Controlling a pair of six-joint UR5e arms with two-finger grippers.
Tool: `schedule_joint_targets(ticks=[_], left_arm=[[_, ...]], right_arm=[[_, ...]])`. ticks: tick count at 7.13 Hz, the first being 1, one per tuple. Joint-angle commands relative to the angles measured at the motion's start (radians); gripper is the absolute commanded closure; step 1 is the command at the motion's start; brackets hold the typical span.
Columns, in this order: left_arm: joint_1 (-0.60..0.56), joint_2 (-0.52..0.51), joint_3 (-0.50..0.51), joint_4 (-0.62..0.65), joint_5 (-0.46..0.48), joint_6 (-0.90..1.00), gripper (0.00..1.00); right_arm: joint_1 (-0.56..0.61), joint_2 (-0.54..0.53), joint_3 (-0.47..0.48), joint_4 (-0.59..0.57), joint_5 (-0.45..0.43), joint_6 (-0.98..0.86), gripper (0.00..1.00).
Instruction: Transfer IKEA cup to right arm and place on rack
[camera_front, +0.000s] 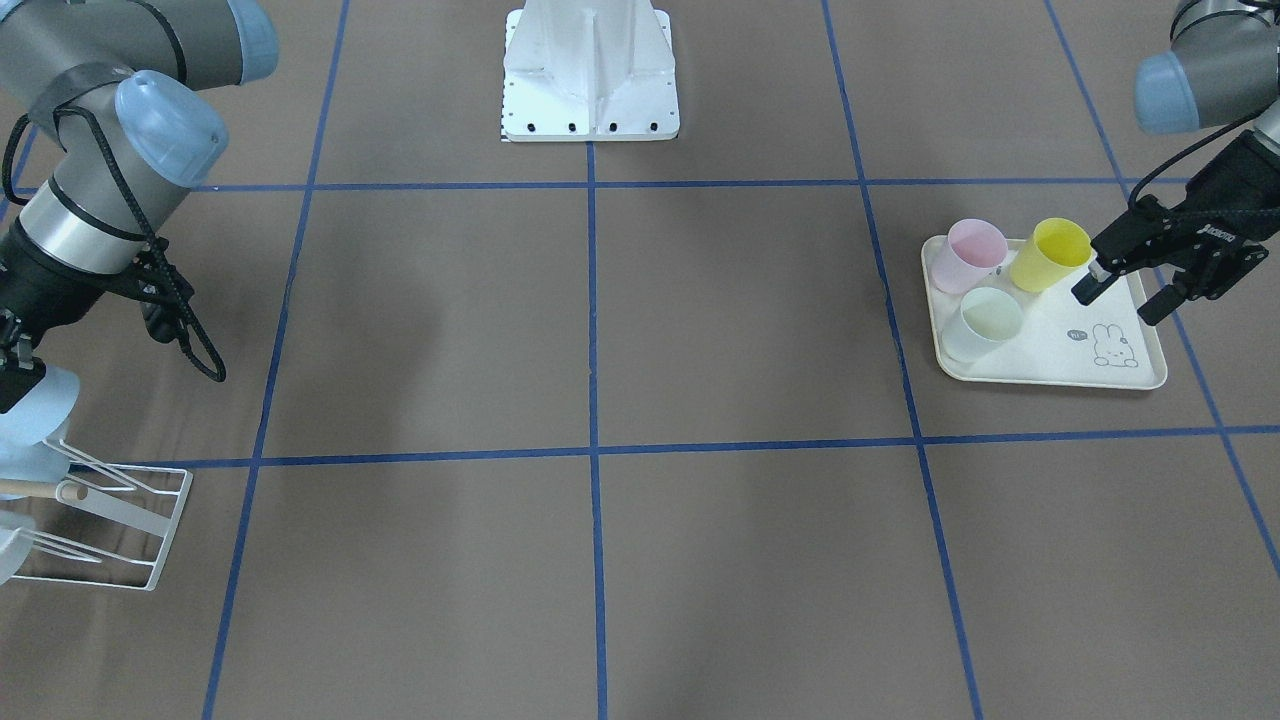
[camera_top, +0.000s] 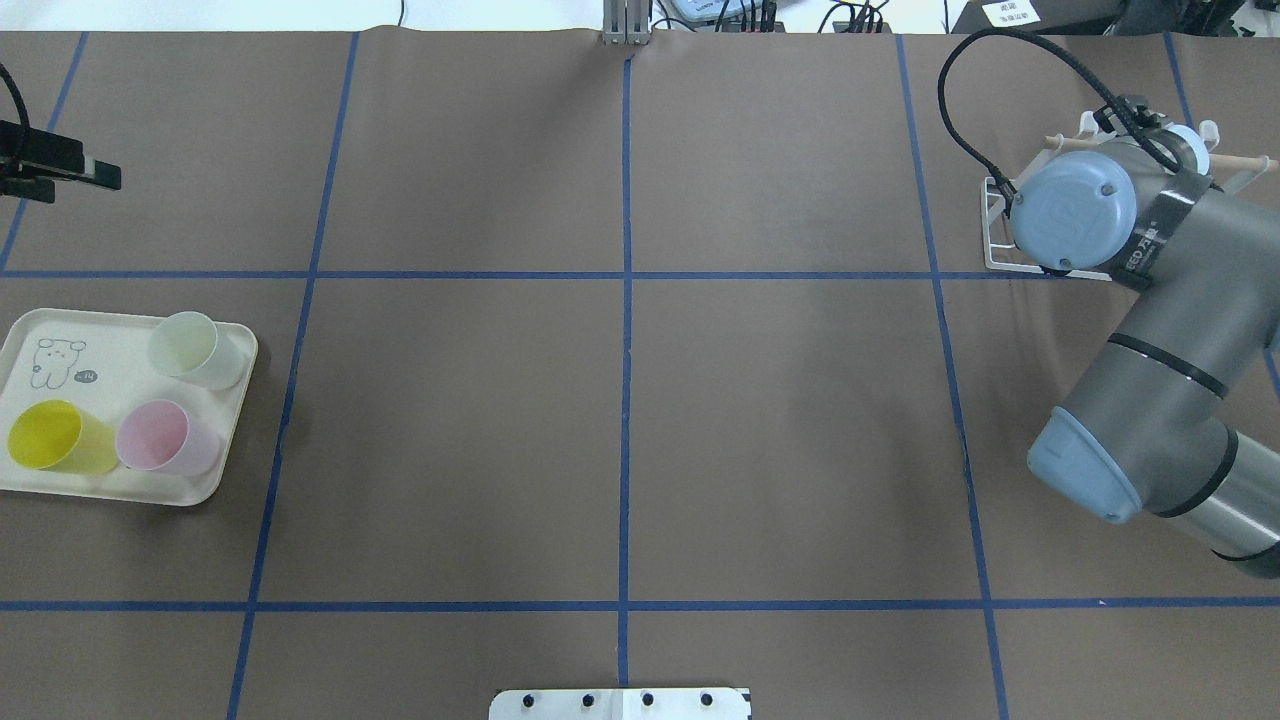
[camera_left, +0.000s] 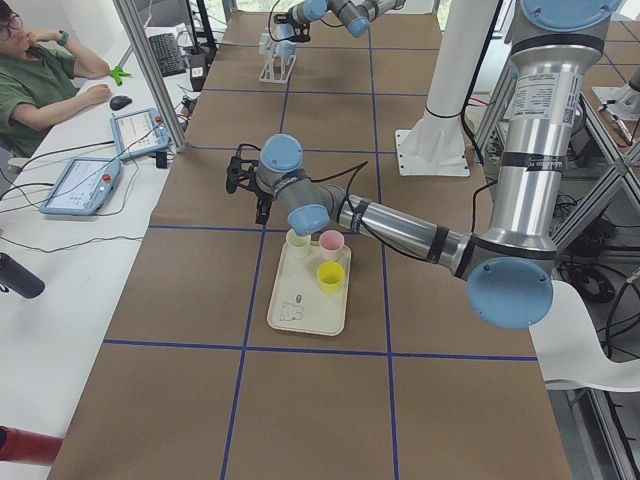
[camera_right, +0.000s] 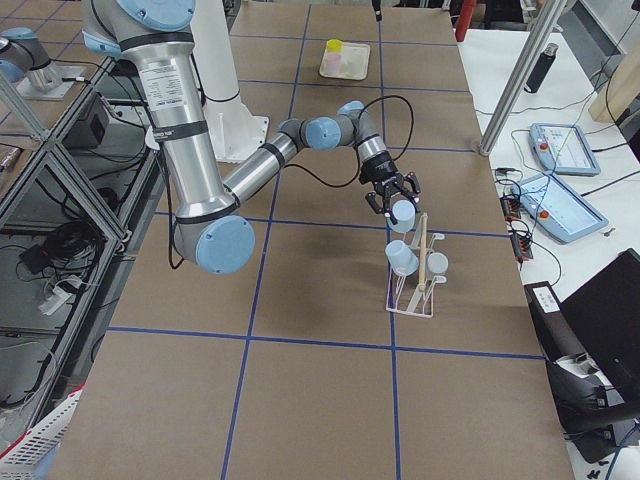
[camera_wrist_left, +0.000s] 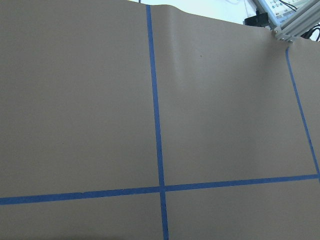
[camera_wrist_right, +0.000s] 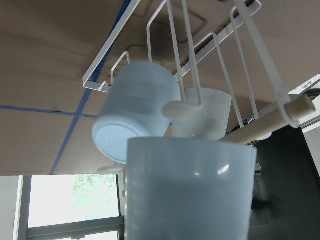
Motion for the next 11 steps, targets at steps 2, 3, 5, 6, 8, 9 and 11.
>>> schedule_joint_targets(ticks=[2, 3, 5, 6, 8, 9, 11], left_arm=[[0.0, 0.002, -0.001, -0.001, 0.0, 0.0, 0.0], [0.0, 0.002, -0.001, -0.001, 0.0, 0.0, 0.0], [0.0, 0.002, -0.001, -0.001, 0.0, 0.0, 0.0], [0.0, 0.002, -0.001, -0.001, 0.0, 0.0, 0.0], [0.0, 0.002, -0.001, -0.001, 0.0, 0.0, 0.0], [0.0, 0.002, -0.001, -0.001, 0.002, 0.0, 0.0], [0.0, 0.002, 0.0, -0.003, 0.002, 0.0, 0.0]], right_arm=[[-0.02, 0.005, -0.047, -0.001, -0.027, 0.003, 0.5], [-0.026, 0.002, -0.049, -0.001, -0.027, 0.009, 0.5], [-0.035, 0.008, -0.058, -0.001, -0.031, 0.012, 0.48], [-0.042, 0.012, -0.072, 0.003, -0.031, 0.012, 0.47], [-0.044, 0.011, -0.083, 0.009, -0.031, 0.012, 0.41], [-0.046, 0.012, -0.102, 0.01, -0.031, 0.011, 0.29], [-0.046, 0.011, -0.113, 0.015, -0.031, 0.009, 0.02]])
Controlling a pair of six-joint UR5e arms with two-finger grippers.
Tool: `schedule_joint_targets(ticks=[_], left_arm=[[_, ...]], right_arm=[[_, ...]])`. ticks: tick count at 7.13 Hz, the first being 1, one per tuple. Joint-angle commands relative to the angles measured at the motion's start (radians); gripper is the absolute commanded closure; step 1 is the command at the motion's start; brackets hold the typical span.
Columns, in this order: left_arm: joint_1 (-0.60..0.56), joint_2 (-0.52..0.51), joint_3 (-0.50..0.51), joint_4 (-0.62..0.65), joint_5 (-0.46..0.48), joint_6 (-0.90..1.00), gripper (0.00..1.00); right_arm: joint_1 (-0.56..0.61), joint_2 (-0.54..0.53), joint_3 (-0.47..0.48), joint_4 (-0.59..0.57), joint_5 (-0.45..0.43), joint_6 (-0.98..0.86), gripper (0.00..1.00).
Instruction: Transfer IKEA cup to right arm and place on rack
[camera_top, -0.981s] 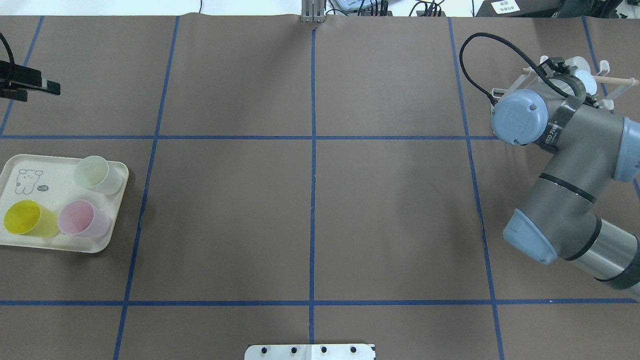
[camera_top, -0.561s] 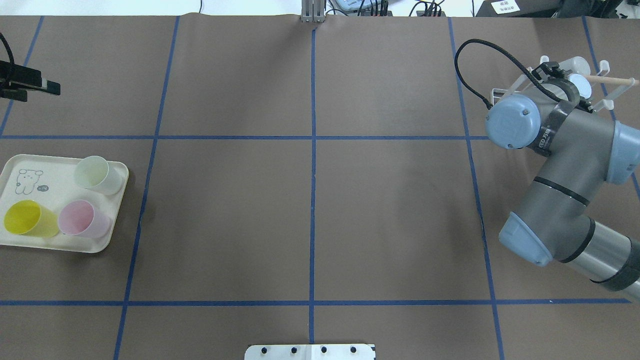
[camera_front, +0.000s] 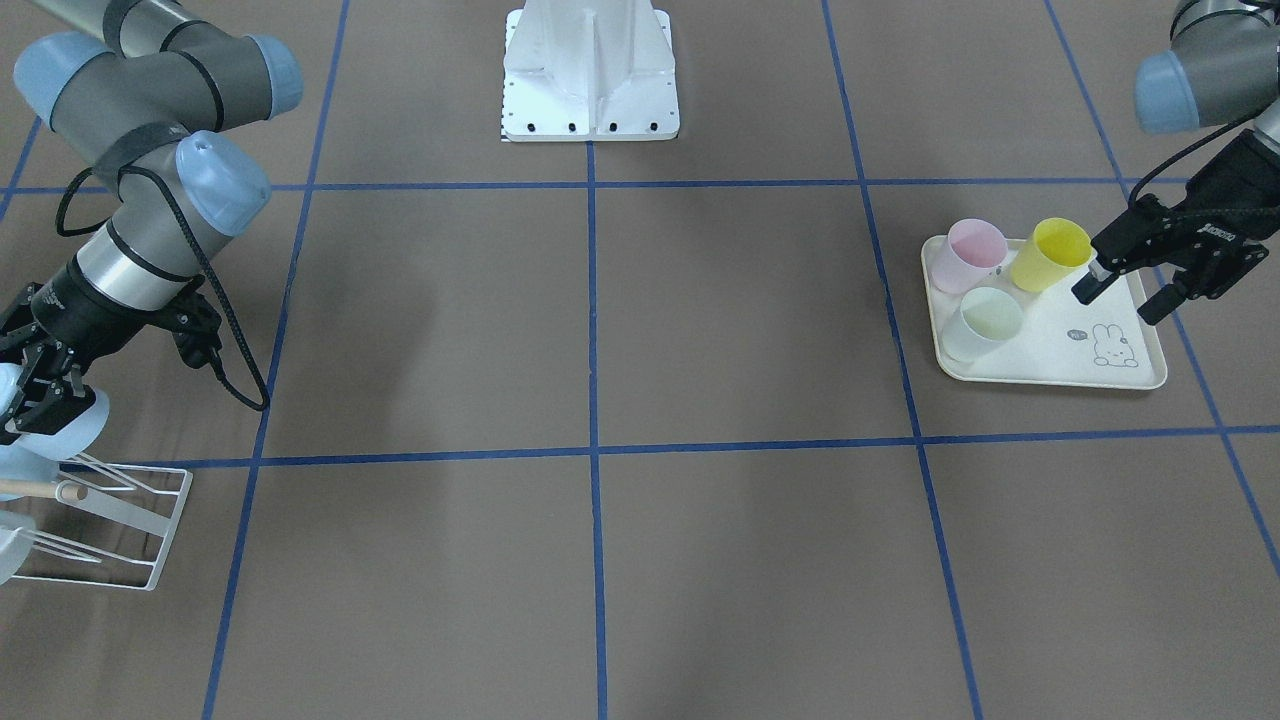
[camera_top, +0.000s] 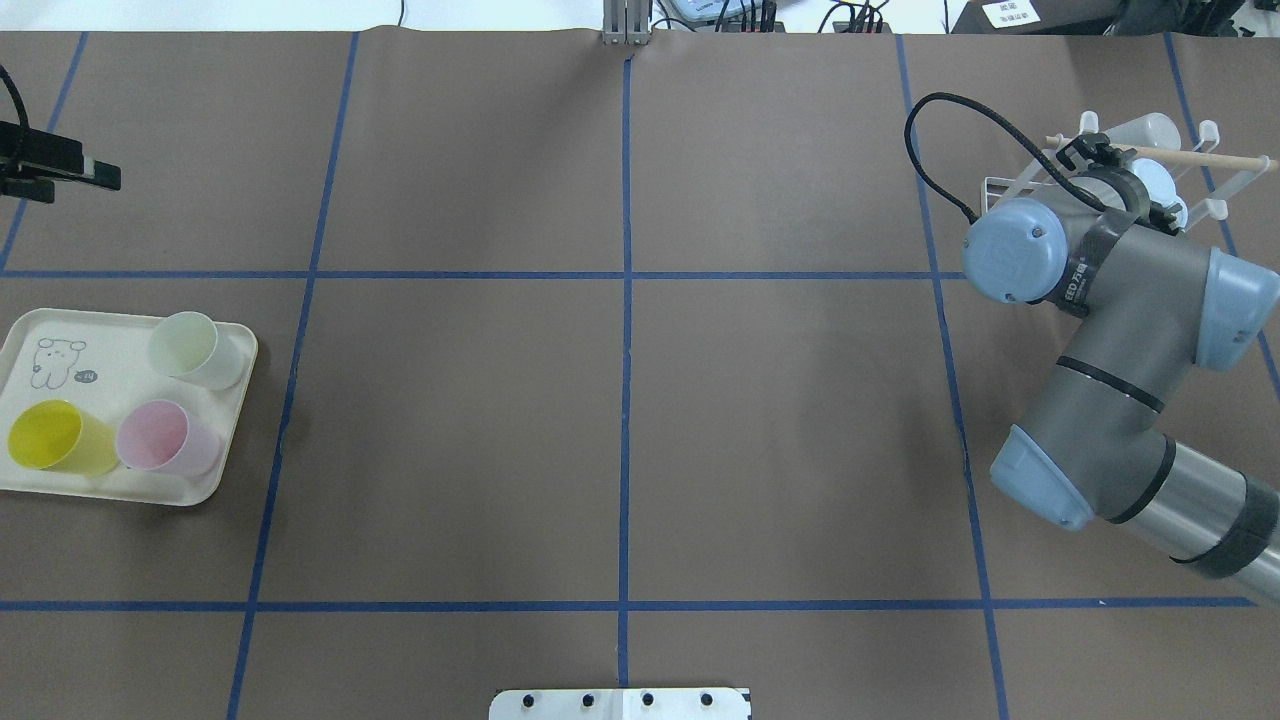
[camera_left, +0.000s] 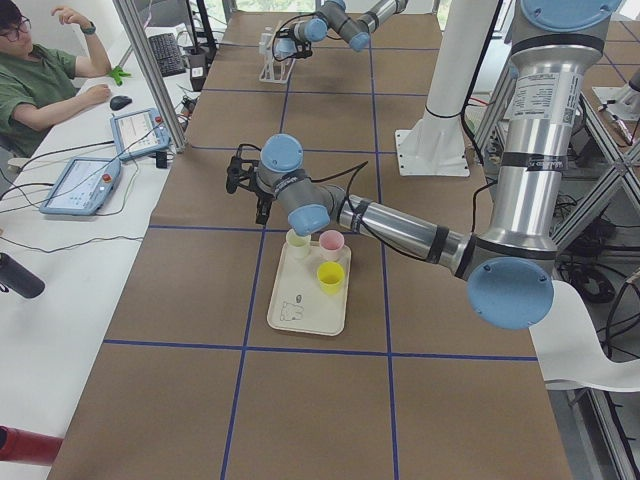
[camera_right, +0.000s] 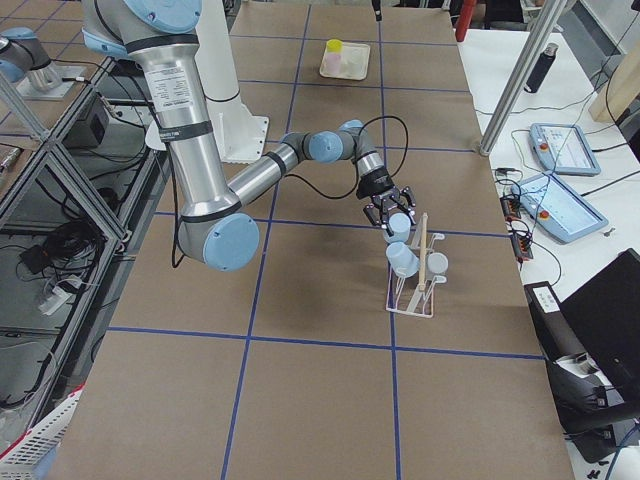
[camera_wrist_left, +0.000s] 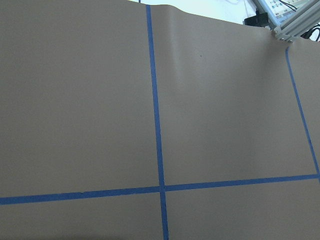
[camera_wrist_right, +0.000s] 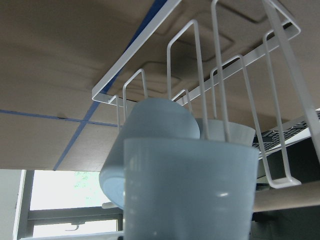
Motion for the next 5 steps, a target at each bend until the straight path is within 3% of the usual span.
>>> schedule_joint_targets(ticks=[1, 5], left_arm=[[0.0, 0.0, 0.001, -0.001, 0.007, 0.0, 0.0], [0.0, 0.015, -0.002, -0.004, 0.008, 0.002, 0.0]], right_arm=[[0.0, 0.0, -0.006, 0.002, 0.0, -0.001, 0.02], [0.004, 0.077, 0.006, 0.0, 0.006, 0.007, 0.02]])
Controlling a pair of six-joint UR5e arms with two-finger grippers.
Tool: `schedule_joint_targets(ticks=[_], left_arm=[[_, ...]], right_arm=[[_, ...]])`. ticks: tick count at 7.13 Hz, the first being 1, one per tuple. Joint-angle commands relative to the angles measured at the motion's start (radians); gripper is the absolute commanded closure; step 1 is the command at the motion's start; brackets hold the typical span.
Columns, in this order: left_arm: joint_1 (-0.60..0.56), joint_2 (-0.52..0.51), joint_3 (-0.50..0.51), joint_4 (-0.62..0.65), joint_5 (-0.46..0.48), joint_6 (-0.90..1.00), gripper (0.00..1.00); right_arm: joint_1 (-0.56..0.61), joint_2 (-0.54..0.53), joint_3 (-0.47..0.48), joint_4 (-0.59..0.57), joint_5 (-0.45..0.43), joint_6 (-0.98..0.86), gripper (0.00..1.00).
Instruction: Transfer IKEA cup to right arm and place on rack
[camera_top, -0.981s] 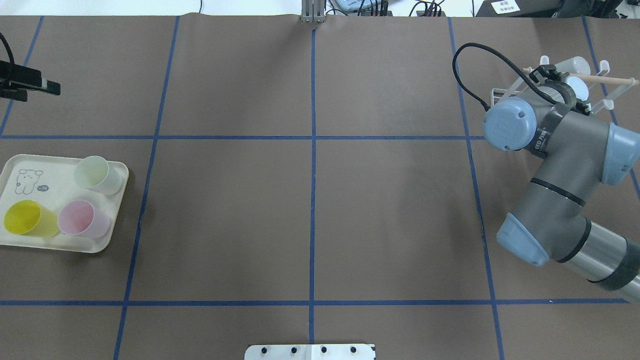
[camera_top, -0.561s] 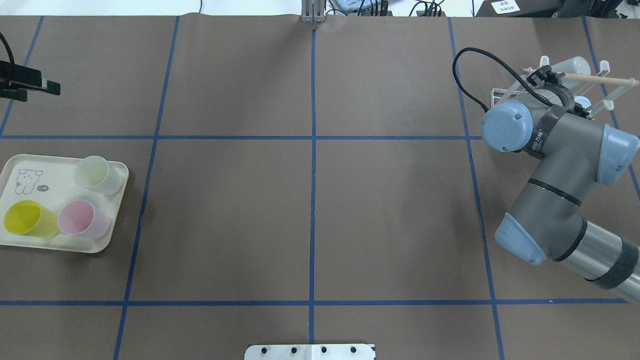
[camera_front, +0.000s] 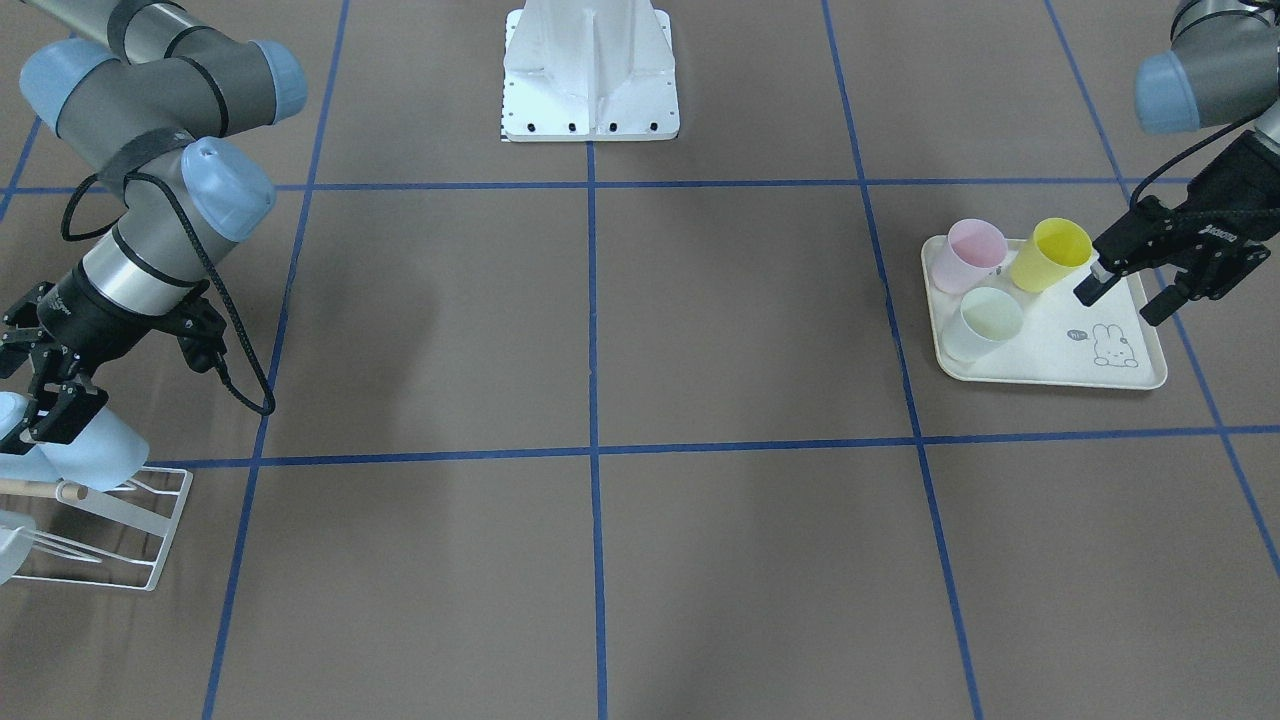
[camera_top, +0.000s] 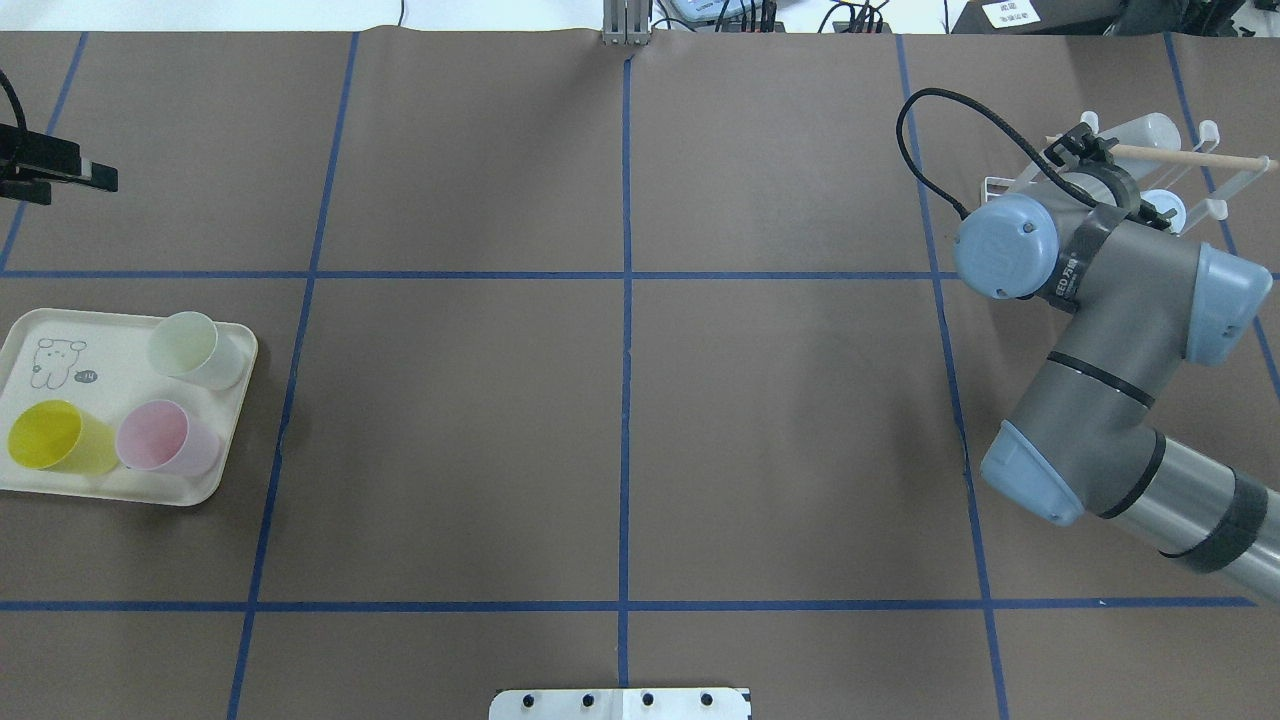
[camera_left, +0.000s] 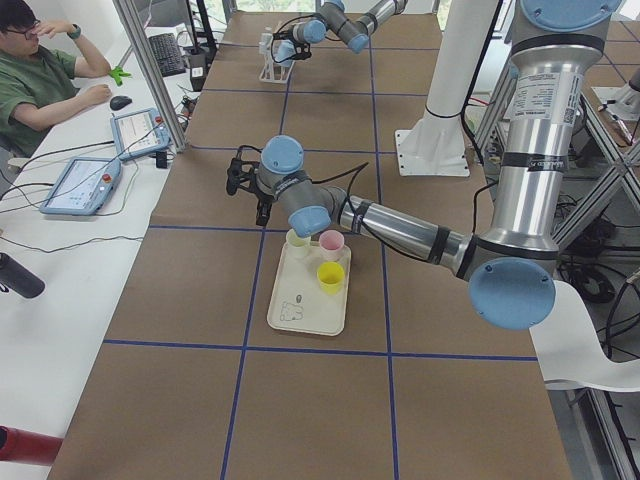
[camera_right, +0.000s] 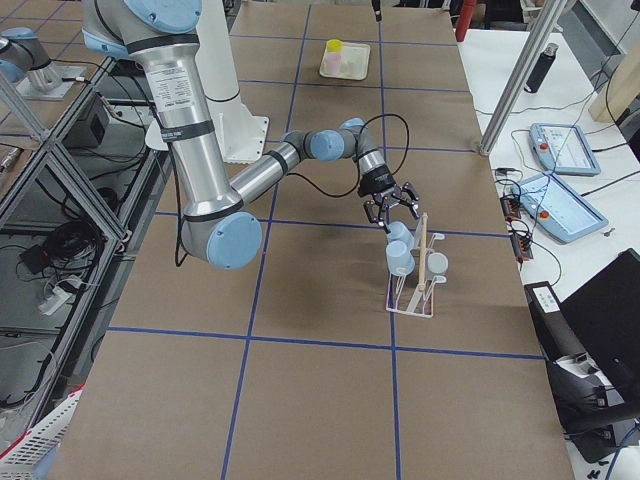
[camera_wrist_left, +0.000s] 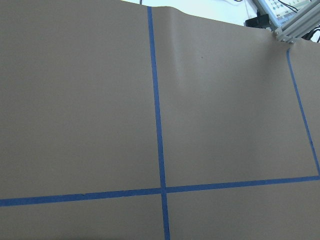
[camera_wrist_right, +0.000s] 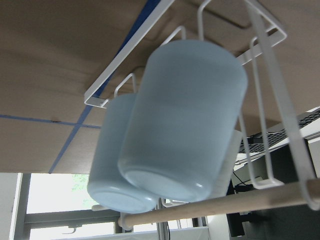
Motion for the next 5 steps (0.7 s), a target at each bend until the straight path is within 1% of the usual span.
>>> schedule_joint_targets(ticks=[1, 3, 5], left_arm=[[0.0, 0.016, -0.006, -0.002, 0.001, 0.001, 0.0], [0.0, 0.033, -0.018, -0.008, 0.01, 0.007, 0.0], [0.003, 0.051, -0.029, -0.012, 0.026, 0.01, 0.0]], right_arm=[[0.005, 0.079, 0.012, -0.001, 0.018, 0.019, 0.02], [0.01, 0.15, 0.032, -0.001, 0.116, 0.141, 0.02], [0.01, 0.197, 0.057, -0.001, 0.249, 0.348, 0.02]])
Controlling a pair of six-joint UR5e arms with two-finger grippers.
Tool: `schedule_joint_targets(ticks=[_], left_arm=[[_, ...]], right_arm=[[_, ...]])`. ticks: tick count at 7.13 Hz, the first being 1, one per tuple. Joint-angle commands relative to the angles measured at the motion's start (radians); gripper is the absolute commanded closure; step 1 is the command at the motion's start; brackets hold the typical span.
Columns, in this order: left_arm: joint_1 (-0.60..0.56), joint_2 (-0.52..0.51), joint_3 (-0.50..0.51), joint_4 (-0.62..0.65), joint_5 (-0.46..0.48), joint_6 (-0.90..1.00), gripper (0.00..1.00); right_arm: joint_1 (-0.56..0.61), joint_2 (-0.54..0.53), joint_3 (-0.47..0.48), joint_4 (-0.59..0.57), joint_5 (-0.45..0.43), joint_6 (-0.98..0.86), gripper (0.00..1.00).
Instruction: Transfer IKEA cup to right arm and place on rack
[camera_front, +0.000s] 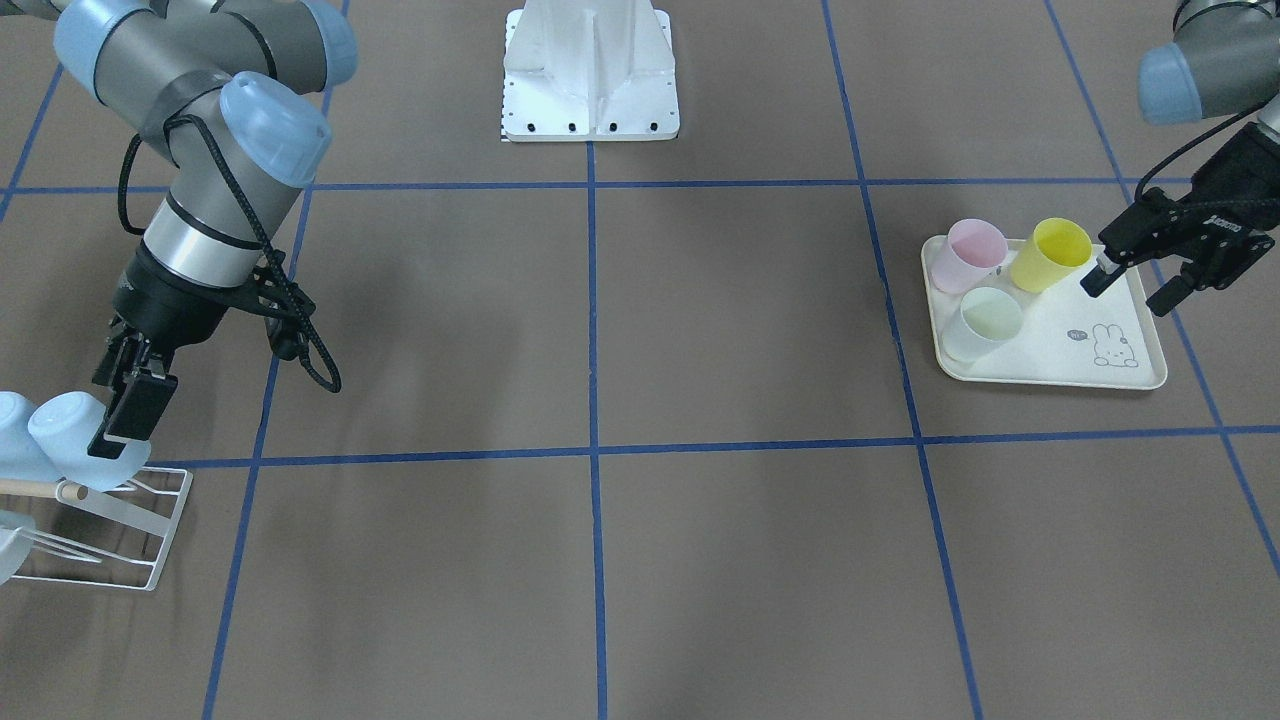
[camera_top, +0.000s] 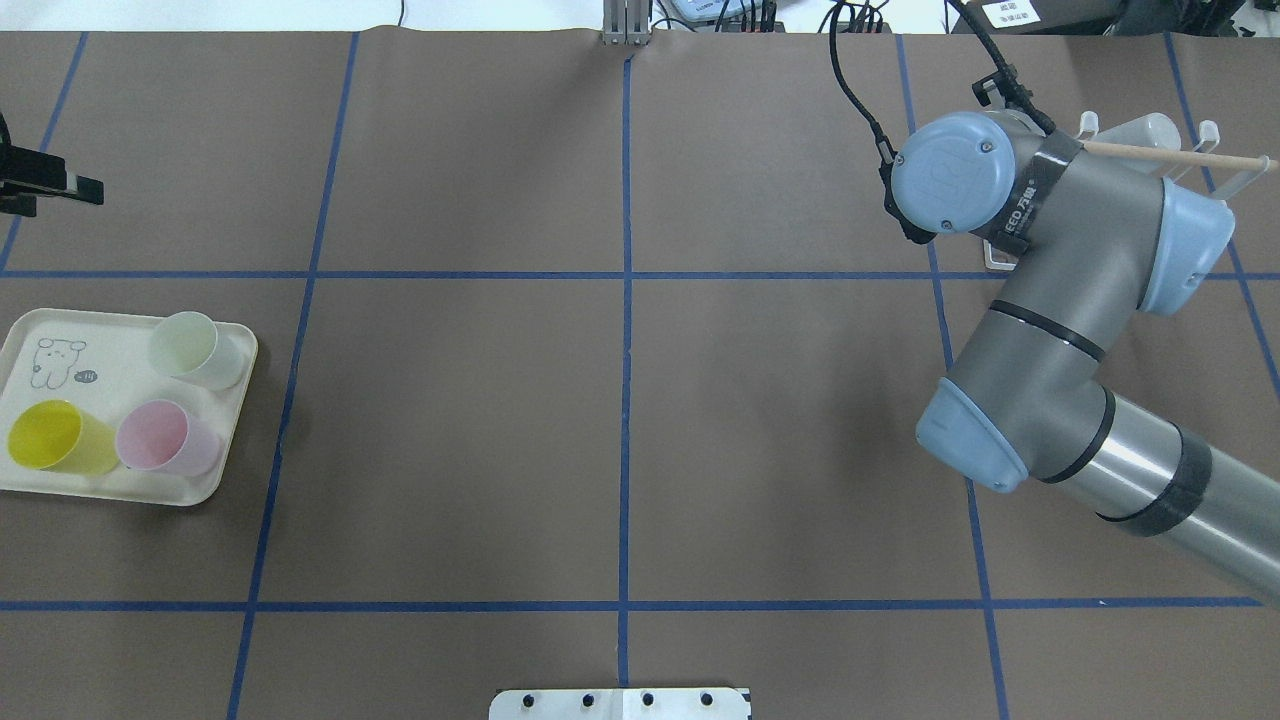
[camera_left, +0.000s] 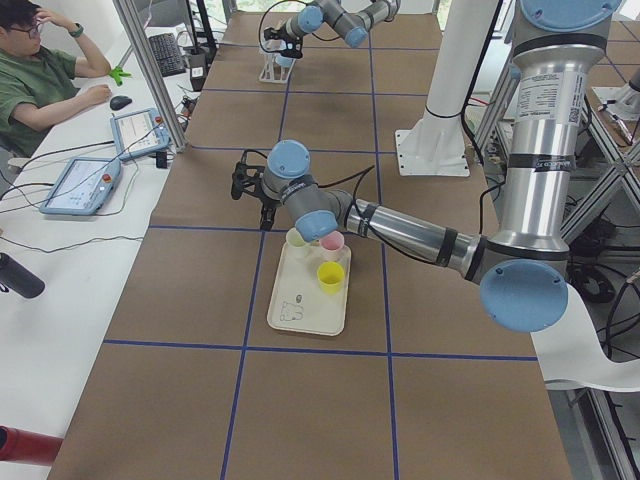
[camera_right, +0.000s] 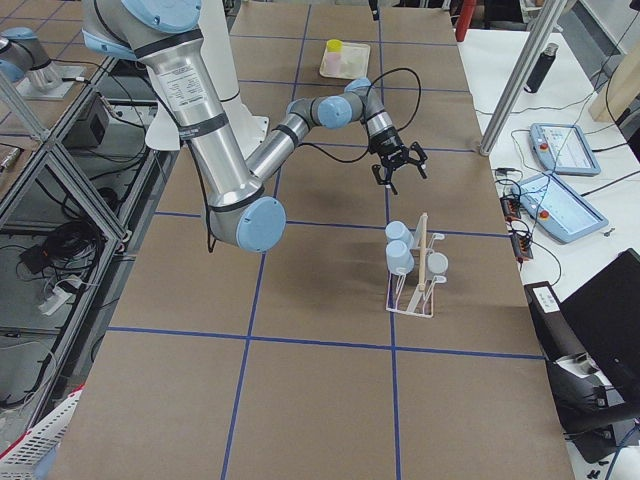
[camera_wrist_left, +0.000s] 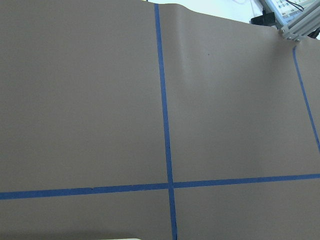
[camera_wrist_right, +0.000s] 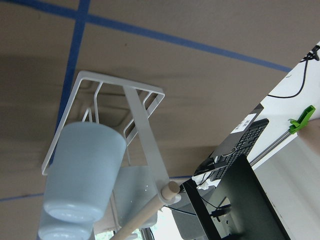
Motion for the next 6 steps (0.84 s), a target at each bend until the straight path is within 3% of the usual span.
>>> schedule_joint_targets(ticks=[1, 4, 6], left_arm=[[0.017, 0.027, -0.009, -0.001, 0.049, 0.004, 0.0], [0.134, 0.078, -0.009, 0.001, 0.202, 0.004, 0.0], [0.189, 0.096, -0.01, 0.001, 0.224, -0.002, 0.0]], right_arm=[[-0.002, 0.033, 0.051, 0.002, 0.16, 0.275, 0.02], [-0.013, 0.183, 0.07, 0.005, 0.344, 0.746, 0.01], [-0.062, 0.228, 0.059, 0.154, 0.346, 1.012, 0.01]])
